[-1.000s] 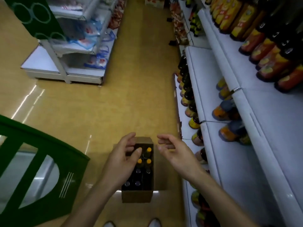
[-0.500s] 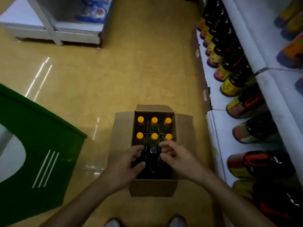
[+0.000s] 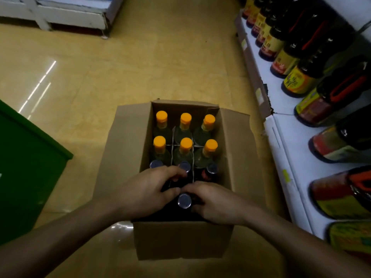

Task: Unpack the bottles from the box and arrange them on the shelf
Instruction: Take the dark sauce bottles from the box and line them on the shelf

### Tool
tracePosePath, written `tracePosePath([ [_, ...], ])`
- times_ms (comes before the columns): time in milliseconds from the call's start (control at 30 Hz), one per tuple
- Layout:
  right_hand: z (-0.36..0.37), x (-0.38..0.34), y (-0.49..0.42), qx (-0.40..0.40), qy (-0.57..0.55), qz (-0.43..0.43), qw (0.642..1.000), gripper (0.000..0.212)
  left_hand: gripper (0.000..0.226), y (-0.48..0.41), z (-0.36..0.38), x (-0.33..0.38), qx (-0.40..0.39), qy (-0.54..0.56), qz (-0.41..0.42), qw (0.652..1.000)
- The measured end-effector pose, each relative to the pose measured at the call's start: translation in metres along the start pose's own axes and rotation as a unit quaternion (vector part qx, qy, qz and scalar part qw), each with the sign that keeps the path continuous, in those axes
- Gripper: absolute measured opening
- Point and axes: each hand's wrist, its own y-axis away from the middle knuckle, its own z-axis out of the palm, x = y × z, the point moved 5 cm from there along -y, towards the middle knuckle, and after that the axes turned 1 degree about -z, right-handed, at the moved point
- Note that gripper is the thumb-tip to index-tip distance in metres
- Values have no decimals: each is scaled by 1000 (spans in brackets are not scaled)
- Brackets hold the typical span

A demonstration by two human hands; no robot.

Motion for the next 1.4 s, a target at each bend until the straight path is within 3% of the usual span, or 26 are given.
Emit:
tracePosePath([
  [300,15,8,-12,36,7,3,999,44,51,-4,19,-13,23,-49,11,998],
  [767,10,-3,-7,28,-14,-2,999,38,57,2,21,-10,18,-77,10,997],
  [933,12,-5,-2,54,-45,-15,997,35,61,7,15,-10,4,-37,7,999],
  [1133,-6,-13,18,123,-129,-72,981,25,72,9,10,-10,-31,68,7,997],
  [1267,-37,-29,41,215,-161,-131,955,24,74,14,8,-4,-78,143,17,986],
  [1400,-74,-54,62,297,-200,-201,912,34,54,19,9,6,-77,189,3,979],
])
